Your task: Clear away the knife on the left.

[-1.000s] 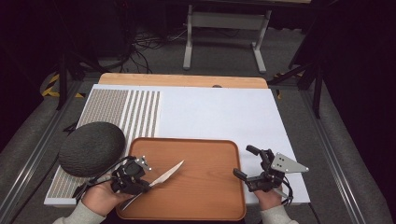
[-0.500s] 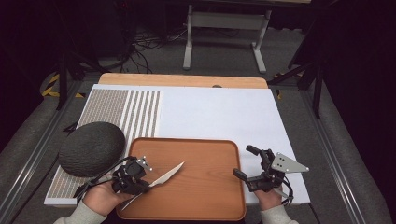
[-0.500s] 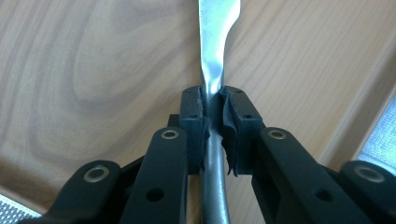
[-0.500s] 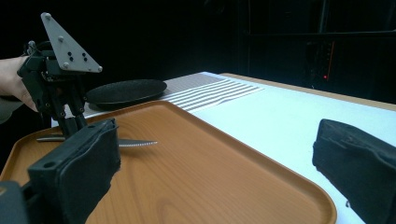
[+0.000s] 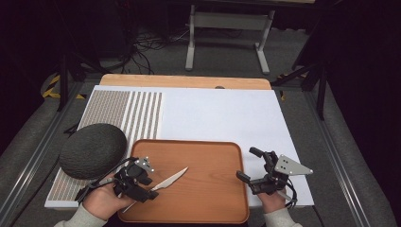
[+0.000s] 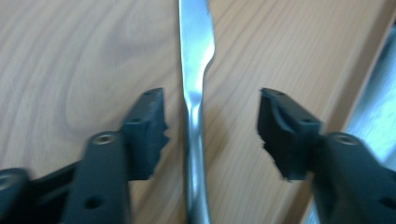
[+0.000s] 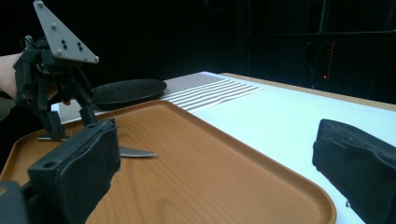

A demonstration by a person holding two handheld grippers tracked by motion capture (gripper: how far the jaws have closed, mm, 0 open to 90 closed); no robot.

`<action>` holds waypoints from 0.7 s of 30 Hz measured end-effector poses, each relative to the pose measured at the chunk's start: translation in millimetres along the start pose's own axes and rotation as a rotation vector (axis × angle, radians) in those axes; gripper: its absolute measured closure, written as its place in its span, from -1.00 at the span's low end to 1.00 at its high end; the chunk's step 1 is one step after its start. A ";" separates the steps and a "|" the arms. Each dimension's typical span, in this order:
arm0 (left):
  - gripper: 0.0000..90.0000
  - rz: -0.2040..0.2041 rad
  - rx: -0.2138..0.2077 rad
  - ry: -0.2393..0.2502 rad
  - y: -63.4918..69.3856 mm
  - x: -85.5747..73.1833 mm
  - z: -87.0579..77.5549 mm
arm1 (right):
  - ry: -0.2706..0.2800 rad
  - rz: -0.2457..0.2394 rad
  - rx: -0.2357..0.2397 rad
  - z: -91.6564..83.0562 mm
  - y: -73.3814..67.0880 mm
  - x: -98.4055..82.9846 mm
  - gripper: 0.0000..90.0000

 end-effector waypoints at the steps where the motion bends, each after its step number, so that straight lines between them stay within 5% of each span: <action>1: -0.17 0.013 0.010 0.025 1.7 1.2 -2.1 | 0.000 0.000 -0.001 0.0 0.0 0.0 -0.97; 4: -0.33 0.057 0.040 0.062 2.8 4.7 -2.6 | 0.001 0.000 -0.001 -0.1 -0.1 0.1 -0.97; 7: -0.23 0.117 0.054 0.070 4.5 9.1 -2.2 | 0.000 -0.001 0.000 0.0 -0.1 0.2 -0.97; 10: -0.14 0.104 0.056 0.093 4.8 14.7 -0.6 | -0.001 -0.004 0.000 0.1 -0.1 0.3 -0.97; 14: 0.13 0.120 0.061 0.082 5.5 19.0 2.3 | 0.002 -0.002 0.001 -0.1 0.0 0.4 -0.97; 21: 0.73 0.211 0.071 0.051 13.2 23.5 12.0 | 0.002 -0.002 0.001 -0.1 0.0 0.4 -0.97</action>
Point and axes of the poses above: each handheld gripper's, and its own axes: z roughly forward along the jaws, x roughly out of its top, y roughly to its right, the point moved 3 cm from there along z, roughly forward along the jaws, and after that the axes turned 5 degrees about z, right-handed, at the moved point
